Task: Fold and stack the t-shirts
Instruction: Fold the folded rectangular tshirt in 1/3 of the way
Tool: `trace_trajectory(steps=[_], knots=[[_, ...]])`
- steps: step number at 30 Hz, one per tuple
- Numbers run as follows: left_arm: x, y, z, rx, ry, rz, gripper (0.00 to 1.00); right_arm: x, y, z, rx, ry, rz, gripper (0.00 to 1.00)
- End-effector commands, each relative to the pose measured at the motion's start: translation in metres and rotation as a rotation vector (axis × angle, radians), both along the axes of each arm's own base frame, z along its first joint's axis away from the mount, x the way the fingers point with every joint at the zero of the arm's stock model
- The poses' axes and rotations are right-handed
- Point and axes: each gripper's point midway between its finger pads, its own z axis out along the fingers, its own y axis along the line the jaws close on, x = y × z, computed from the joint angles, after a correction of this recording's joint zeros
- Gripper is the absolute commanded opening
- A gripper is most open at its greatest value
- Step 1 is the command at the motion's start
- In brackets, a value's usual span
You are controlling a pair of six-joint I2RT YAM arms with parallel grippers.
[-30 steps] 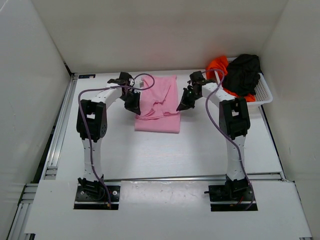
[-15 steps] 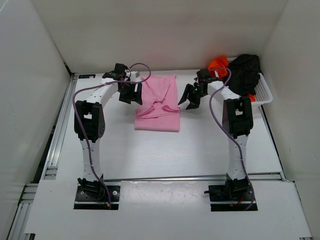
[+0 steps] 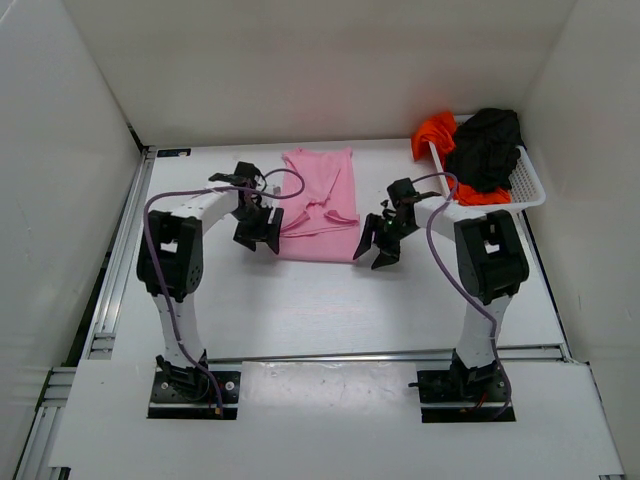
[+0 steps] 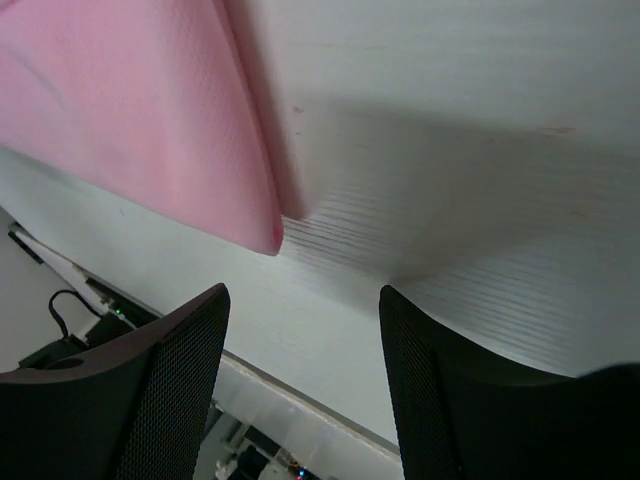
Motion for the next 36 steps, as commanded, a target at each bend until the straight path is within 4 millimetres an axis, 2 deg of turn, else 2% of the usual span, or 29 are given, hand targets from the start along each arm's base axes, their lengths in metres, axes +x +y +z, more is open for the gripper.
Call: trace_trajectory(steps=[1, 3, 7, 9, 10, 11, 12, 13, 14, 15, 16, 17, 19, 22, 24, 25, 27, 28, 29, 30, 31, 33, 34, 36], knots=[[0.008, -0.006, 0.0, -0.004, -0.011, -0.014, 0.81, 0.007, 0.02, 0.004, 0.08, -0.034, 0.016, 0.66], [0.014, -0.011, -0.002, -0.021, 0.0, -0.018, 0.81, 0.006, 0.024, -0.003, 0.075, -0.014, 0.017, 0.66], [0.014, -0.016, -0.007, -0.048, 0.021, -0.025, 0.81, 0.011, 0.028, -0.004, 0.092, -0.007, 0.001, 0.66], [0.011, -0.022, -0.01, -0.058, 0.035, -0.037, 0.76, 0.009, 0.029, -0.008, 0.096, 0.015, -0.005, 0.61], [0.012, -0.024, -0.012, -0.069, 0.041, -0.039, 0.72, 0.011, 0.03, -0.01, 0.095, 0.023, -0.013, 0.51], [0.011, -0.024, -0.017, -0.066, 0.053, -0.039, 0.67, 0.01, 0.031, -0.008, 0.106, 0.027, -0.009, 0.46], [0.013, -0.026, -0.013, -0.076, 0.051, -0.041, 0.53, 0.009, 0.031, -0.013, 0.102, 0.045, -0.018, 0.4], [0.015, -0.027, -0.014, -0.076, 0.051, -0.041, 0.46, 0.011, 0.034, -0.012, 0.118, 0.043, -0.013, 0.35], [0.015, -0.028, -0.013, -0.086, 0.053, -0.043, 0.37, 0.01, 0.035, -0.015, 0.123, 0.057, -0.011, 0.25], [0.014, -0.028, -0.013, -0.086, 0.053, -0.043, 0.28, 0.013, 0.036, -0.013, 0.126, 0.047, -0.011, 0.21], [0.012, -0.028, -0.013, -0.084, 0.062, -0.043, 0.14, 0.012, 0.036, -0.016, 0.123, 0.055, -0.011, 0.16], [0.012, -0.028, -0.013, -0.084, 0.062, -0.043, 0.1, 0.014, 0.039, -0.012, 0.137, 0.057, -0.014, 0.09], [0.011, -0.027, -0.007, -0.087, 0.05, -0.043, 0.1, 0.014, 0.039, -0.012, 0.138, 0.057, -0.014, 0.0], [-0.002, -0.024, -0.005, -0.084, 0.061, -0.043, 0.1, 0.01, 0.037, -0.002, 0.144, 0.024, 0.005, 0.0], [-0.016, -0.019, 0.002, -0.057, 0.054, -0.048, 0.1, -0.003, 0.031, 0.004, 0.141, 0.014, 0.025, 0.0], [-0.022, -0.015, 0.005, -0.041, 0.058, -0.045, 0.1, -0.008, 0.028, 0.013, 0.145, -0.004, 0.036, 0.0], [-0.049, -0.017, 0.01, -0.008, 0.067, -0.081, 0.1, -0.031, 0.015, 0.006, 0.101, 0.031, 0.046, 0.0], [-0.06, -0.015, 0.01, 0.022, 0.076, -0.093, 0.1, -0.039, 0.012, 0.014, 0.102, 0.005, 0.071, 0.0], [-0.077, -0.021, 0.015, 0.039, 0.088, -0.132, 0.1, -0.055, 0.005, 0.008, 0.089, 0.035, 0.082, 0.0], [-0.098, -0.018, 0.007, 0.068, 0.133, -0.154, 0.1, -0.064, 0.001, 0.008, 0.083, 0.042, 0.096, 0.0], [-0.108, -0.013, 0.004, 0.115, 0.144, -0.17, 0.13, -0.076, -0.005, 0.012, 0.077, 0.039, 0.125, 0.0], [-0.135, -0.008, -0.001, 0.174, 0.179, -0.217, 0.21, -0.1, -0.015, 0.005, 0.039, 0.072, 0.155, 0.0], [-0.138, -0.004, -0.002, 0.201, 0.172, -0.225, 0.26, -0.109, -0.016, 0.008, 0.04, 0.06, 0.182, 0.0], [-0.149, 0.0, 0.003, 0.233, 0.169, -0.247, 0.44, -0.135, -0.018, 0.006, 0.03, 0.087, 0.215, 0.0]])
